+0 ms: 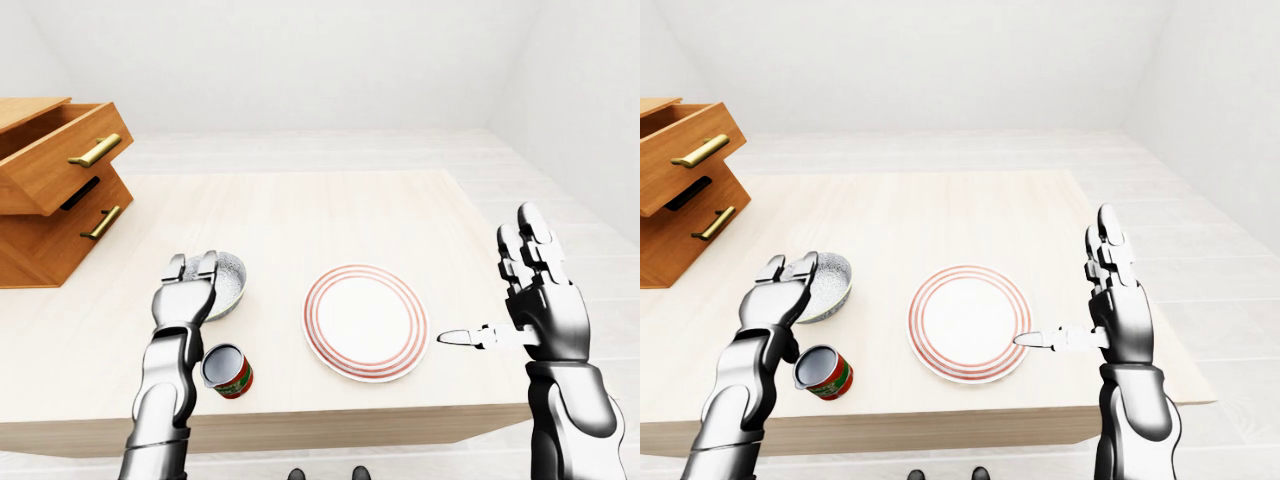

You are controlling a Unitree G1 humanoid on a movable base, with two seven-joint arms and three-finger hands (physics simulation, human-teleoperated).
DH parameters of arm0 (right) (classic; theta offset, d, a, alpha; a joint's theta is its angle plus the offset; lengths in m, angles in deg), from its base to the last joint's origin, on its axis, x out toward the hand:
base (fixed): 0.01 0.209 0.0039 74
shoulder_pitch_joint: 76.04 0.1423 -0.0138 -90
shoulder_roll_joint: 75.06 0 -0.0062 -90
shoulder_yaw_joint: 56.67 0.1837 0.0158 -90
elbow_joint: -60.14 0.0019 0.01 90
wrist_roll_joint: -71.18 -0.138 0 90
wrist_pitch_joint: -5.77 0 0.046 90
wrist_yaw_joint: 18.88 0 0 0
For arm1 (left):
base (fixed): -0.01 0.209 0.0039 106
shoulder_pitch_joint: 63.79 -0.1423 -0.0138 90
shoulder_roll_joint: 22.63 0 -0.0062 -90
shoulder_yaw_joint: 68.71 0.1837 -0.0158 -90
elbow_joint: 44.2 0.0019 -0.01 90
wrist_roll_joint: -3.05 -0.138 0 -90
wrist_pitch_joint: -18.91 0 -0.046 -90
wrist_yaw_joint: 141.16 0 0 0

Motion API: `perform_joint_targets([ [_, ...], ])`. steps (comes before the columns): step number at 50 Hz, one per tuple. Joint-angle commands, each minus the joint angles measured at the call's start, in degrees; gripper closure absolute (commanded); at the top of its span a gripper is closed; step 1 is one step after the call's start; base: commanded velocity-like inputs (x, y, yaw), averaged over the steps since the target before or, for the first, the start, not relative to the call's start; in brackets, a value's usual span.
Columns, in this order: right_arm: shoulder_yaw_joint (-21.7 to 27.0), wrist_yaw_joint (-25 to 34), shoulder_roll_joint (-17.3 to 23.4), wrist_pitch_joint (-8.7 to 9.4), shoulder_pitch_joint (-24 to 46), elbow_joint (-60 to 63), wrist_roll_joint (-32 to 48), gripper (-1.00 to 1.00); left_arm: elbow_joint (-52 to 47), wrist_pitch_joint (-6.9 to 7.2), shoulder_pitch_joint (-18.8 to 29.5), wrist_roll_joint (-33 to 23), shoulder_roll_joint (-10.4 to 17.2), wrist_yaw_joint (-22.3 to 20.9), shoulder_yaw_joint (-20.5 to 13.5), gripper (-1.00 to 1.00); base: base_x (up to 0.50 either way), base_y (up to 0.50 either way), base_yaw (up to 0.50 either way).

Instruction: Put the bowl on the plate.

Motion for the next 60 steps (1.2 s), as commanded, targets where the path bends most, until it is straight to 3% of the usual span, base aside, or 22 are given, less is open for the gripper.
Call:
perform_joint_targets([
  [1,-0.1,0.1,0.1,0.00,0.1,0.3,0.2,-1.00,1.3,0.00,0.2,-0.3,0.0,0.9,0.7,-1.00,0.00,0.00,0.00],
  [38,-0.5,0.0,0.2,0.00,0.2,-2.3,0.5,-1.00,9.7,0.00,6.3,1.8,2.0,3.0,1.2,-1.00,0.00,0.00,0.00],
  [60,-0.6,-0.2,0.4,0.00,0.4,-2.9,0.5,-1.00,8.7,0.00,7.0,2.2,1.2,2.1,2.8,-1.00,0.00,0.00,0.00],
])
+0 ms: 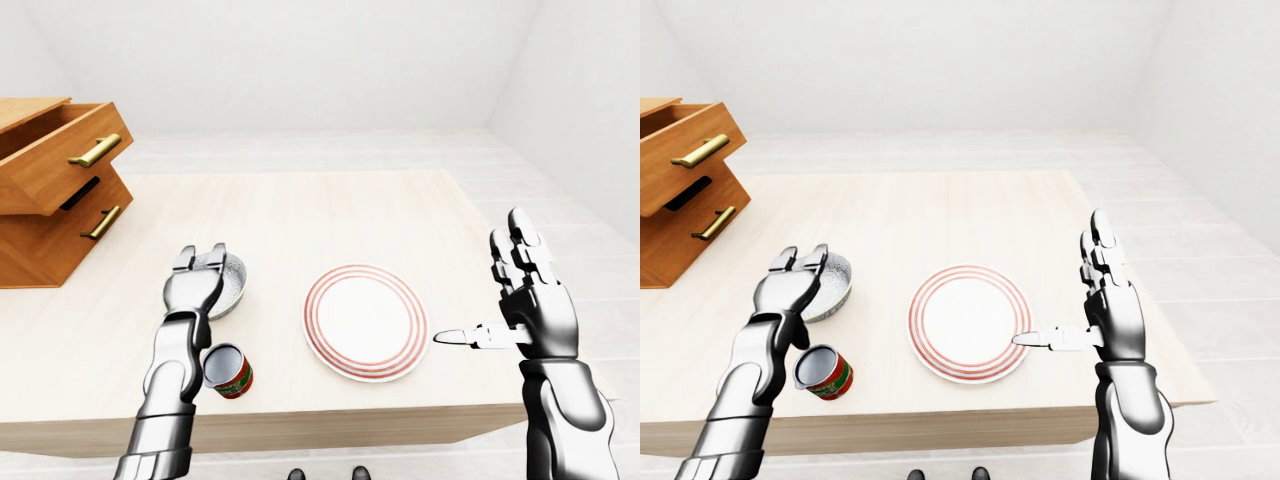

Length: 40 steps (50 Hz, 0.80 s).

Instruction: Put the bowl on the plate.

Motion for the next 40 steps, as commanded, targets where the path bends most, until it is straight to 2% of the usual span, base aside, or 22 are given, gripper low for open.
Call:
perform_joint_targets([
  [1,0.0,-0.1,0.1,0.00,0.0,-0.2,0.0,-1.00,-0.6,0.00,0.4,0.1,-0.3,-0.6,0.7,-1.00,0.00,0.00,0.00],
  [15,0.2,0.0,0.2,0.00,0.1,-0.8,-0.1,-1.00,0.6,0.00,1.3,0.6,-1.1,-0.5,1.1,-1.00,0.00,0.00,0.00],
  [32,-0.5,-0.2,0.1,0.00,0.0,-0.7,0.4,-1.00,1.1,0.00,1.1,1.6,-0.7,0.6,1.1,-1.00,0.00,0.00,0.00],
  [40,-0.5,-0.1,0.0,0.00,-0.3,-0.2,0.5,-1.00,3.3,0.00,1.4,2.0,-0.7,2.2,1.3,-1.00,0.00,0.00,0.00],
])
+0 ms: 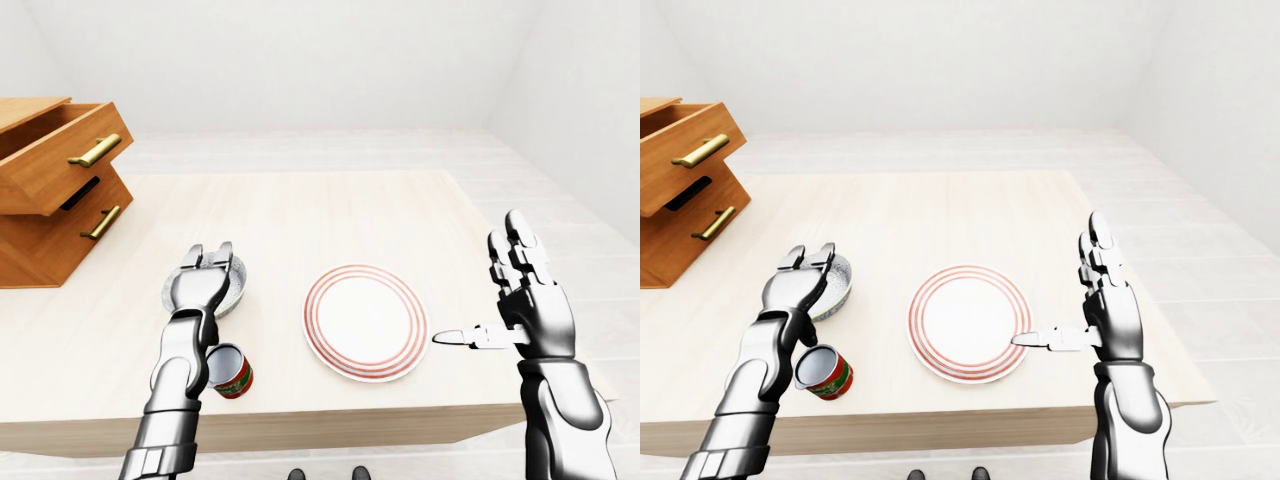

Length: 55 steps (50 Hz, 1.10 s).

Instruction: Put the bowl on the plate.

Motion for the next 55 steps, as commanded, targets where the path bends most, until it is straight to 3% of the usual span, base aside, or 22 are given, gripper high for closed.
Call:
perform_joint_targets([
  [1,-0.1,0.0,-0.1,0.00,-0.2,0.5,0.3,-1.00,1.7,0.00,0.2,0.5,0.1,1.3,0.2,-1.00,0.00,0.00,0.00],
  [43,-0.2,-0.2,-0.1,0.00,0.0,-0.1,0.3,-1.00,3.6,0.00,0.1,1.6,0.8,3.4,0.3,-1.00,0.00,0.00,0.00],
  [53,-0.6,-0.4,-0.1,0.00,0.0,-0.6,0.6,-1.00,5.2,0.00,0.5,2.0,1.0,4.5,0.2,-0.92,0.00,0.00,0.00],
  [55,-0.6,-0.4,-0.1,0.00,0.0,-0.4,0.6,-1.00,5.4,0.00,0.5,2.0,0.9,4.6,0.4,-0.78,0.00,0.00,0.00],
])
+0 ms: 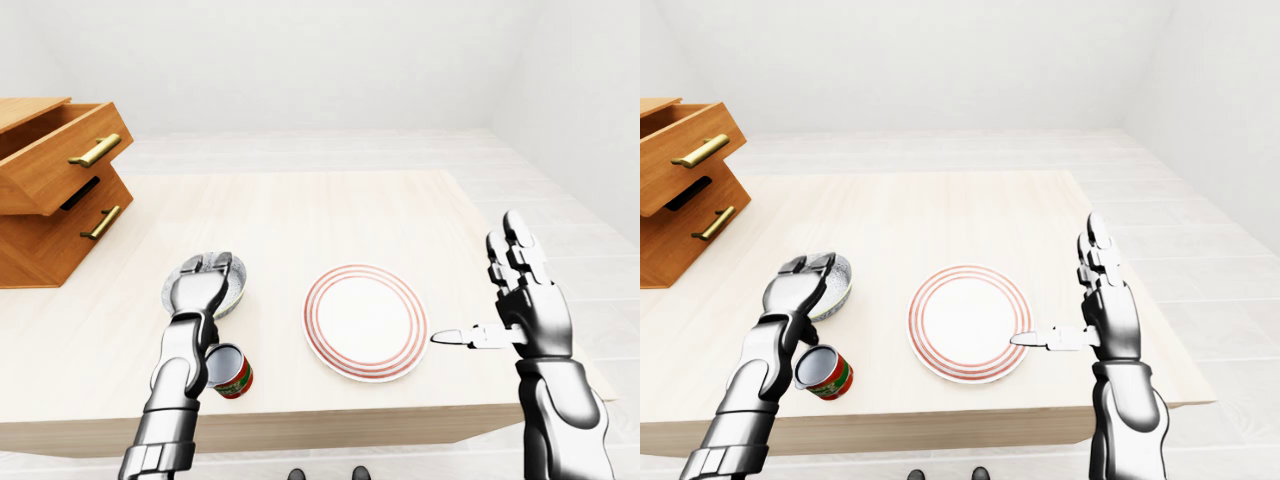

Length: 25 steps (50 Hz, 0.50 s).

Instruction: Put the bowl on the plate.

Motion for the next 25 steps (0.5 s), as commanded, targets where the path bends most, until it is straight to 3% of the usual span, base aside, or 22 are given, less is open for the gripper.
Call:
perform_joint_targets([
  [1,-0.2,-0.1,0.0,0.00,0.0,-0.1,0.1,-1.00,1.1,0.00,0.1,0.3,0.1,0.8,0.1,-0.76,0.00,0.00,0.00],
  [3,-0.1,-0.3,0.1,0.00,0.2,-0.2,0.1,-1.00,1.5,0.00,0.3,0.3,0.1,0.9,0.2,-0.73,0.00,0.00,0.00],
  [4,-0.1,-0.3,0.1,0.00,0.2,-0.2,0.2,-1.00,1.6,0.00,0.3,0.3,0.1,0.9,0.3,-0.50,0.00,0.00,0.00],
  [5,-0.1,-0.3,0.1,0.00,0.2,-0.3,0.2,-1.00,1.7,0.00,0.3,0.4,0.1,0.9,0.2,-0.39,0.00,0.00,0.00],
  [17,-0.5,-0.6,0.2,0.00,0.4,-0.7,0.5,-1.00,2.2,0.00,0.3,0.5,0.4,1.3,0.3,-0.29,0.00,0.00,0.00],
  [25,-0.5,-0.6,0.2,0.00,0.4,-0.6,0.4,-1.00,2.5,0.00,0.3,0.6,0.4,1.5,0.3,-0.34,0.00,0.00,0.00],
])
